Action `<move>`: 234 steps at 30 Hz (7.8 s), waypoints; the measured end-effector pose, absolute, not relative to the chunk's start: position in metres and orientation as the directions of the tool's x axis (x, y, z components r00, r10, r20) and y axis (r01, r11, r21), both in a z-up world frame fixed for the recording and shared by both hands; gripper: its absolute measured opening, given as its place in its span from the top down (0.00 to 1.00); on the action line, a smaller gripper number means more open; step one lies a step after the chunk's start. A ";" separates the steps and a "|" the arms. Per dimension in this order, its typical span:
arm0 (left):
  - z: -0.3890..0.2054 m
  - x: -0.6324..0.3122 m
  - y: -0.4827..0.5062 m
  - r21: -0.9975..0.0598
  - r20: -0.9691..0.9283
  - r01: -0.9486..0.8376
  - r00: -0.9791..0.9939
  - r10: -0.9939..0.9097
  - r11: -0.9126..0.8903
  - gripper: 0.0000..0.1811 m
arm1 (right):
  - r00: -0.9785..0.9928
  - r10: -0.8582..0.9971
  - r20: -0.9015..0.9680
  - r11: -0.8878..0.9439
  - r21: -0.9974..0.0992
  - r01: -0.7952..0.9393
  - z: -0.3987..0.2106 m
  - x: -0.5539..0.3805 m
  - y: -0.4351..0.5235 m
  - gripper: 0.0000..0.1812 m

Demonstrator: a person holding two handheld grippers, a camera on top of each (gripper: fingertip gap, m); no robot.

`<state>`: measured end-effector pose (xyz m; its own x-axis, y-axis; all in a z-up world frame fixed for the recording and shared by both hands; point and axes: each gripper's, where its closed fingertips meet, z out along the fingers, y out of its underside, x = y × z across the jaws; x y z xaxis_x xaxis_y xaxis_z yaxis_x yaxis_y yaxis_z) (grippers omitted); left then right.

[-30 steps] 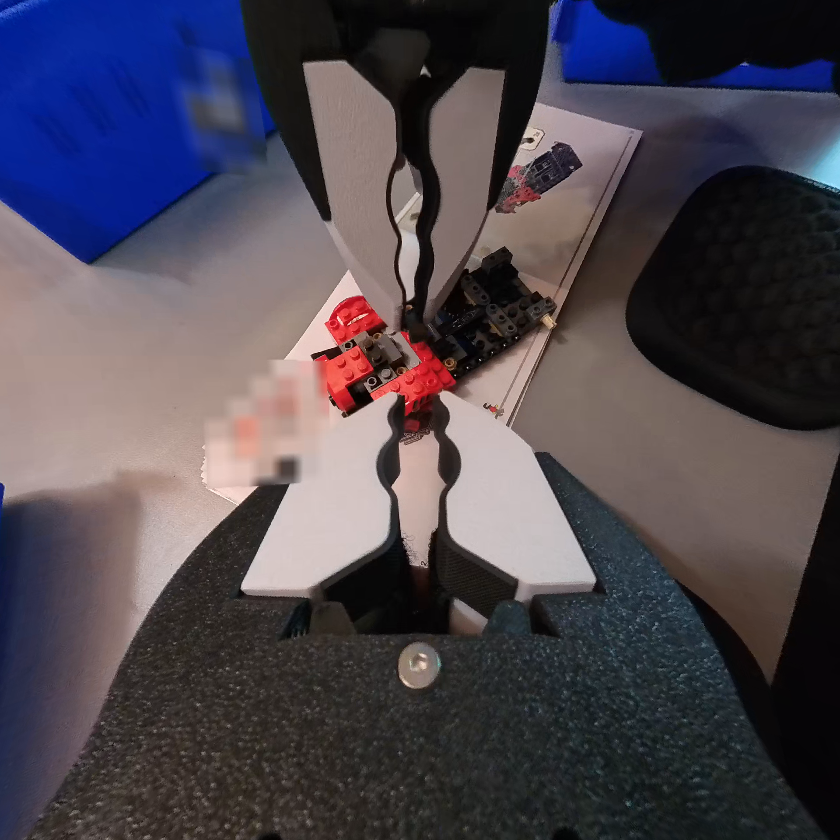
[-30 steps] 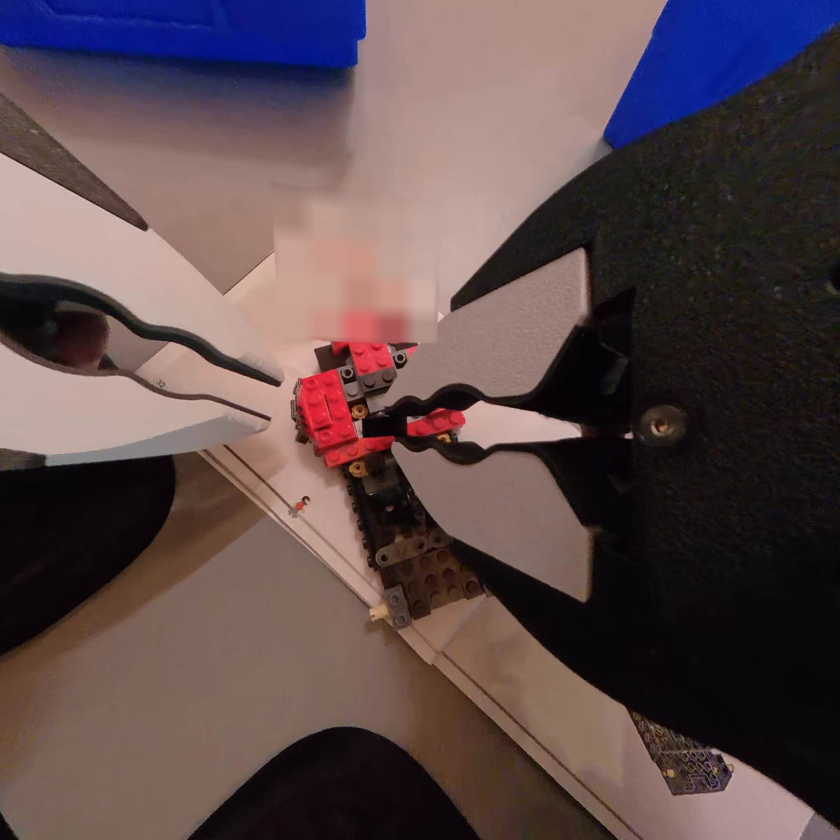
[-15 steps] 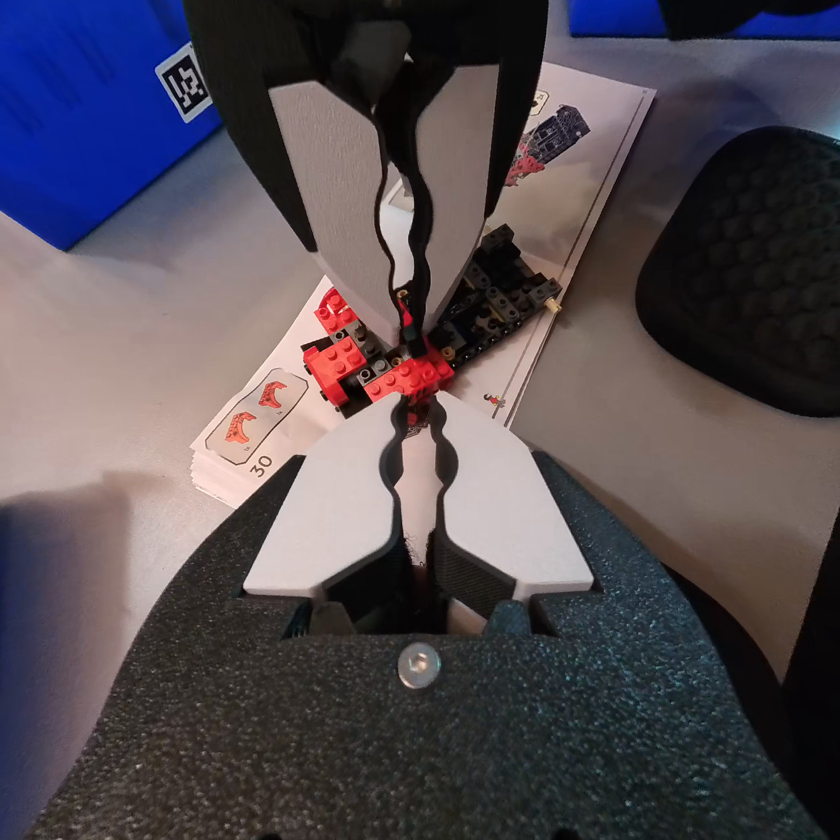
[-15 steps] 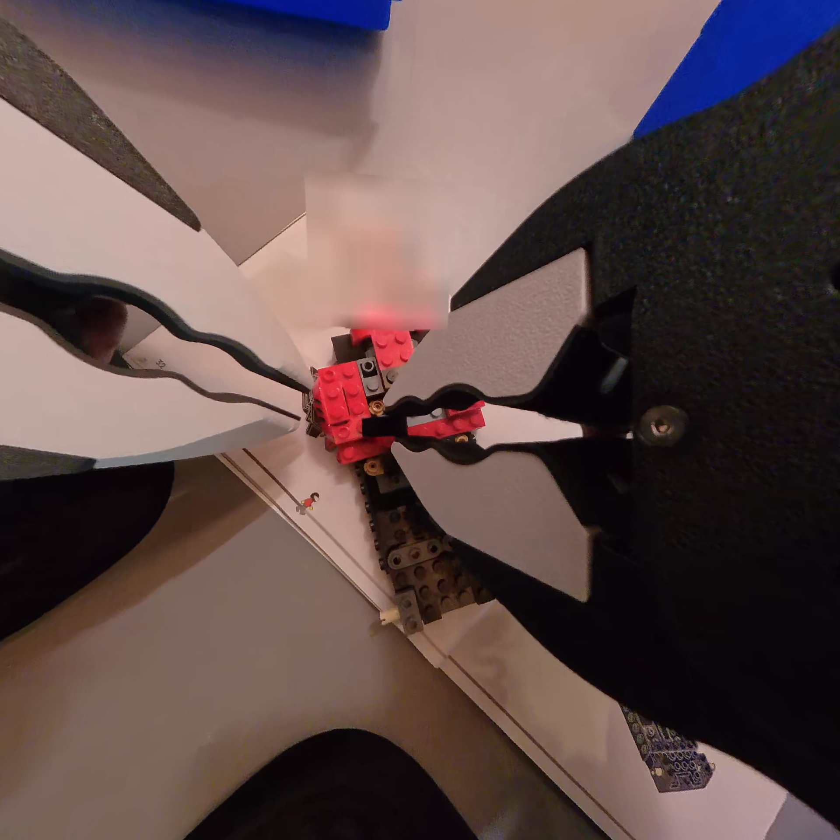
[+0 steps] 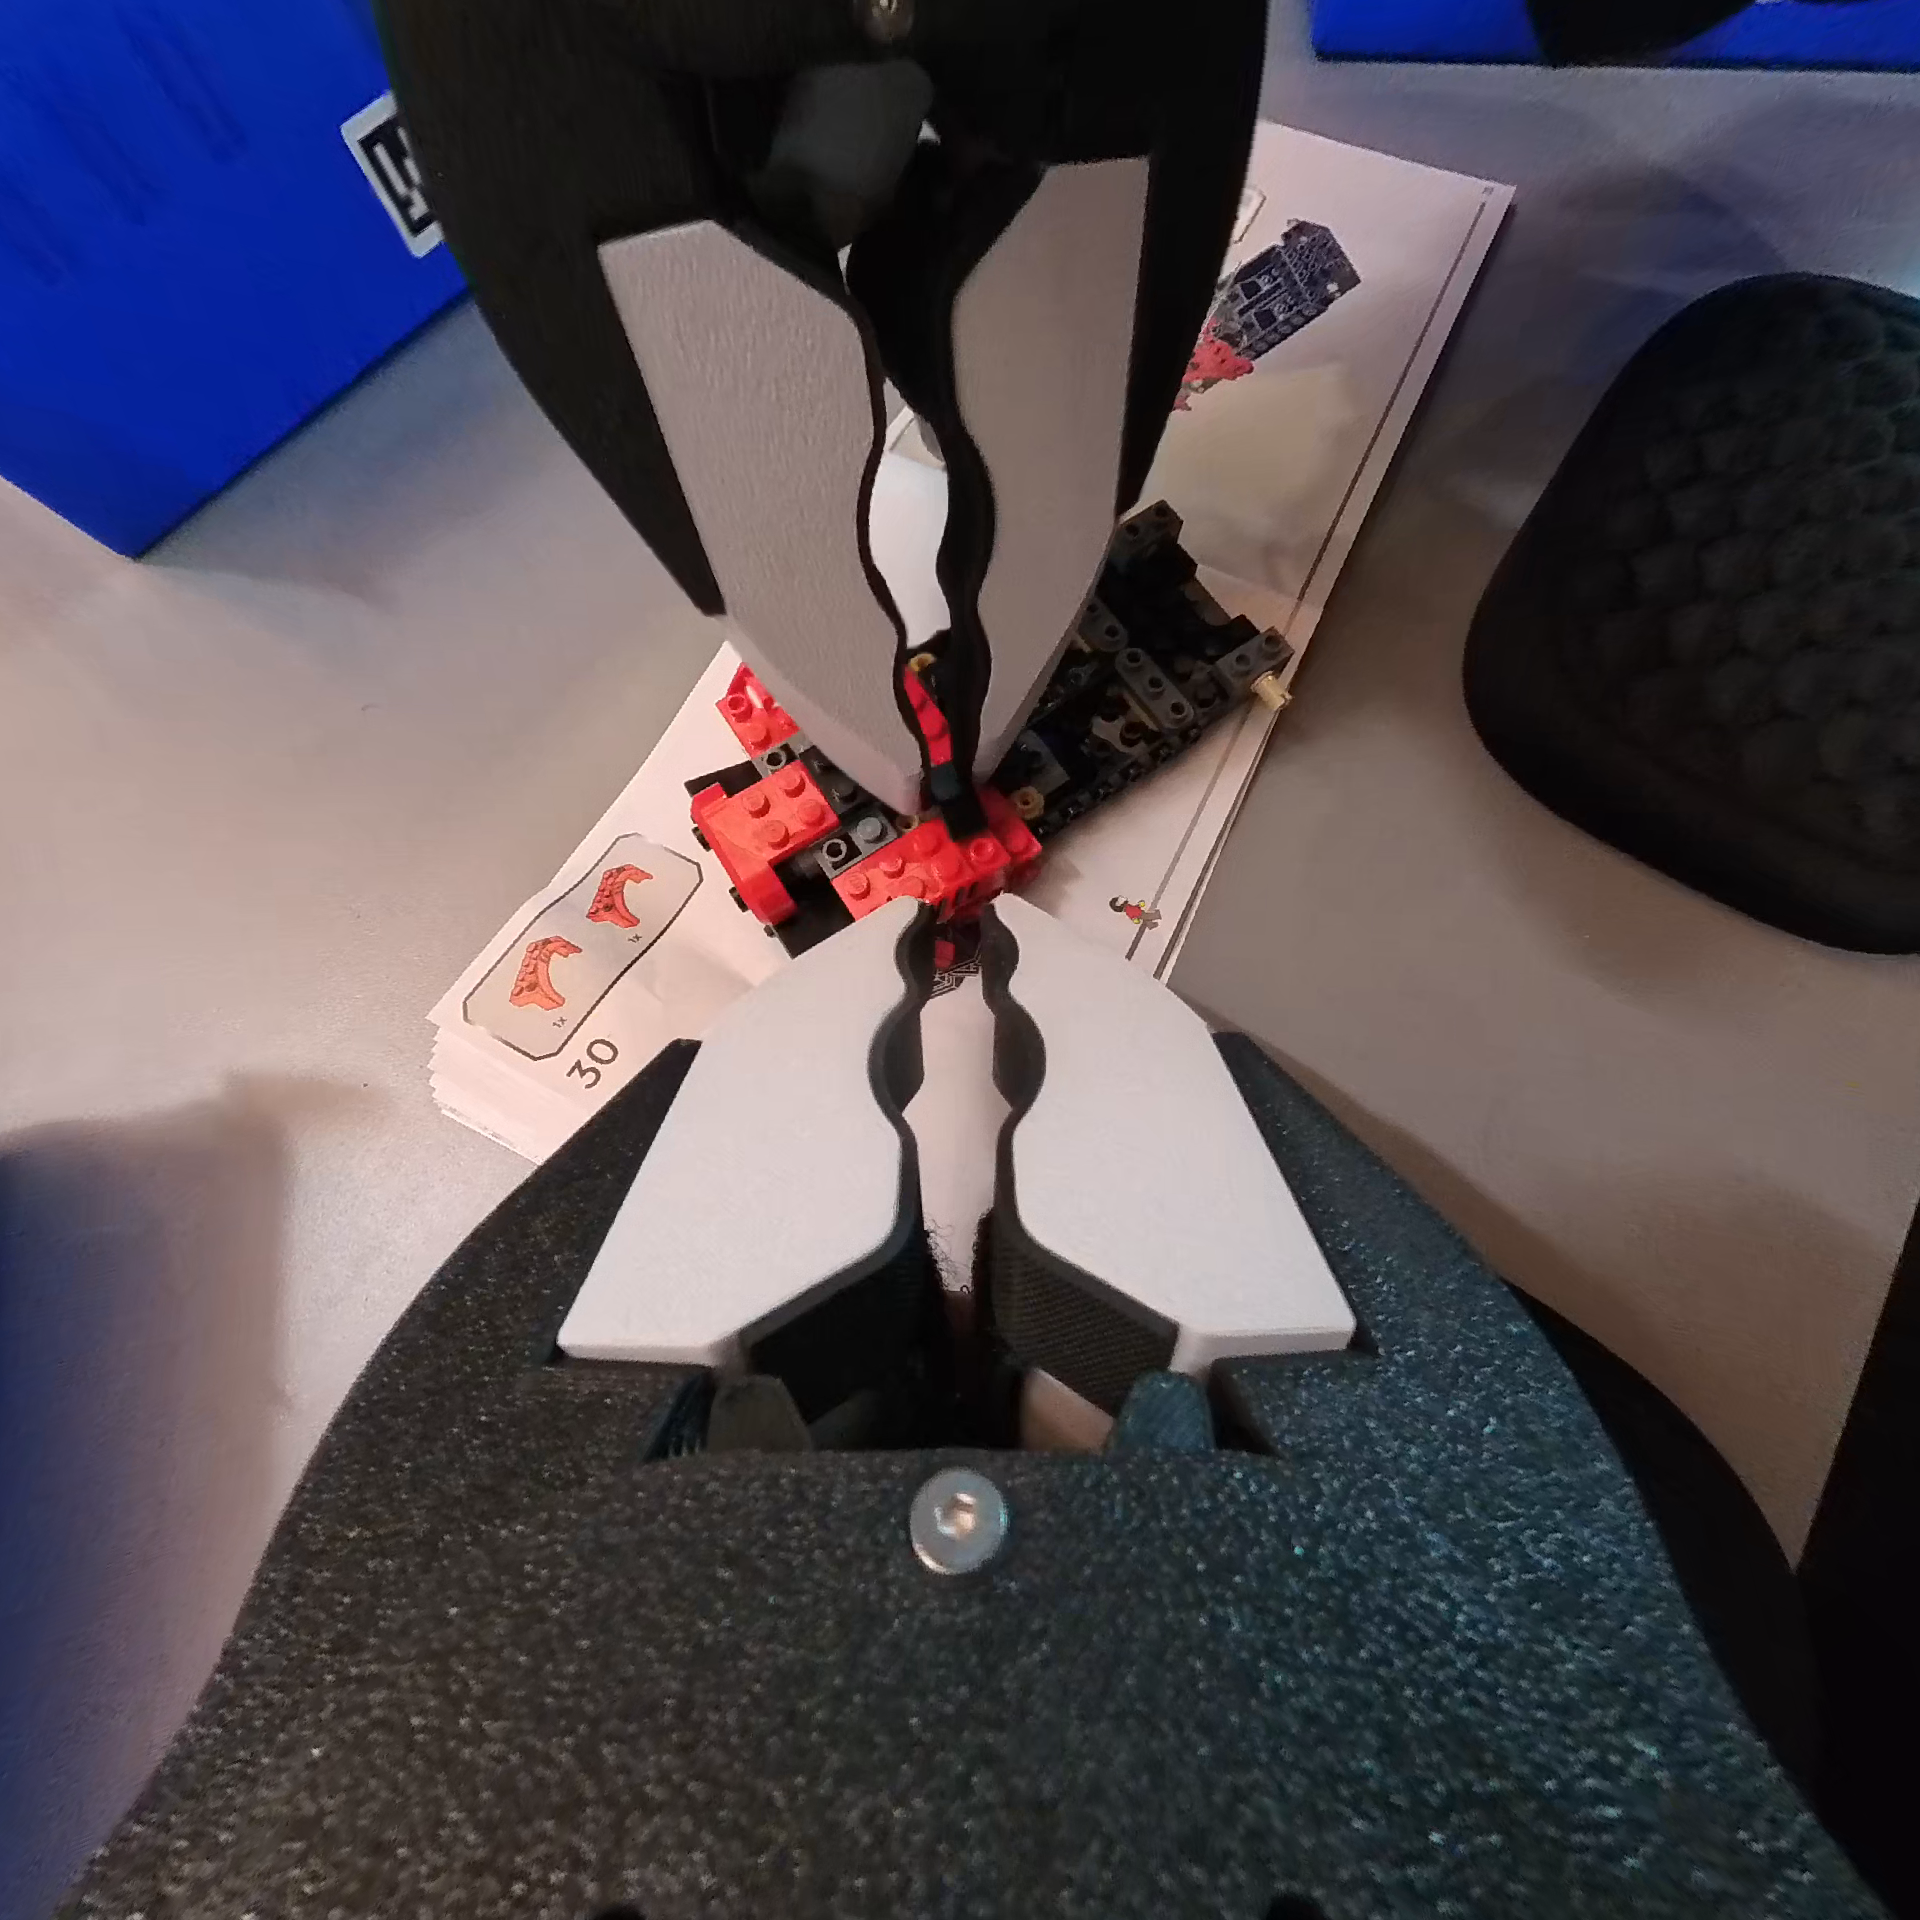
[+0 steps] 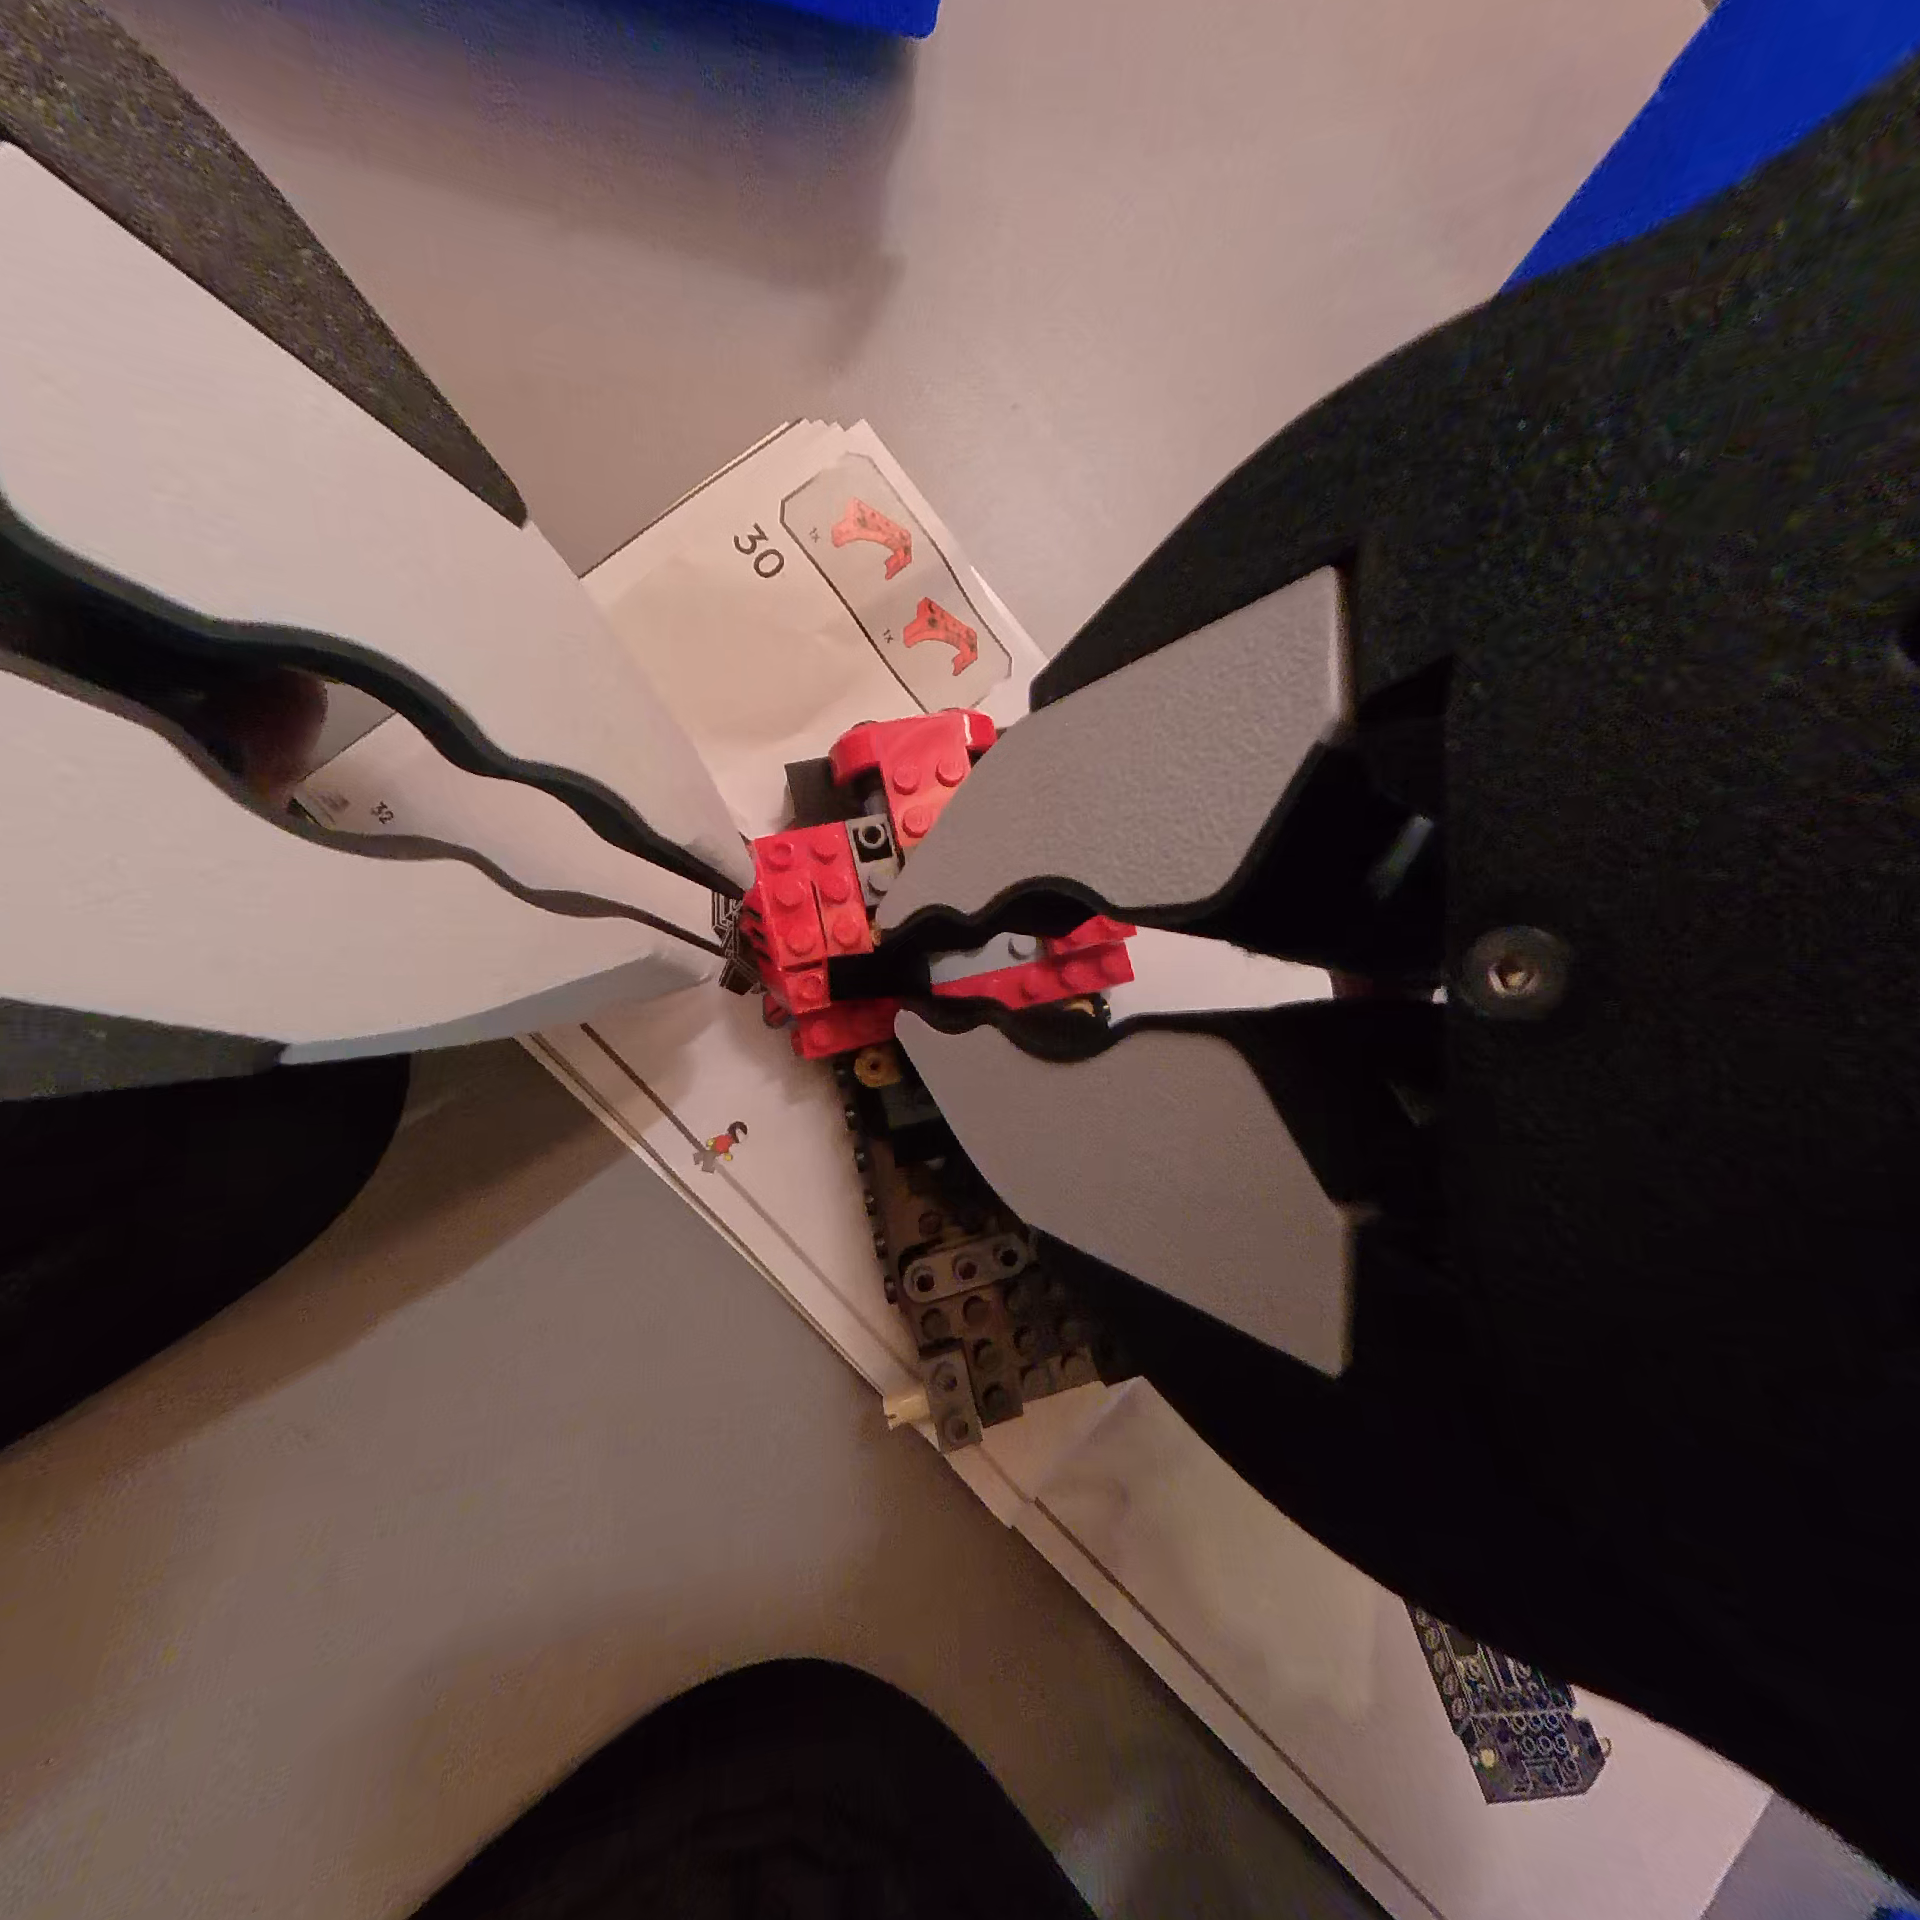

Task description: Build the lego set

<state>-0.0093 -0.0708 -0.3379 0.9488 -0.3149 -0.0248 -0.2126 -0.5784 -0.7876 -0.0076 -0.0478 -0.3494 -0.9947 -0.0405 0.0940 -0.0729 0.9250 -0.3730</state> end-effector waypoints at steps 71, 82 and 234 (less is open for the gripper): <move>-0.341 -0.002 -0.049 -0.777 -0.052 -0.268 0.929 -0.366 -0.570 1.00 | -0.996 0.054 0.066 0.884 -0.468 0.017 -0.336 -0.008 -0.038 0.95; -0.341 -0.002 -0.049 -0.777 -0.049 -0.265 0.930 -0.365 -0.571 1.00 | -0.997 0.045 0.064 0.873 -0.488 0.009 -0.338 -0.007 -0.045 0.96; -0.335 -0.016 -0.064 -0.799 -0.004 -0.174 0.959 -0.284 -0.576 0.98 | -0.995 -0.049 0.088 0.898 -0.433 -0.083 -0.347 -0.018 -0.051 0.96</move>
<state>-0.0155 -0.0637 -0.3353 0.9589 -0.2837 -0.0038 -0.1737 -0.5764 -0.7985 -0.0179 -0.0515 -0.3468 -0.9949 -0.0492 0.0878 -0.0826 0.8977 -0.4327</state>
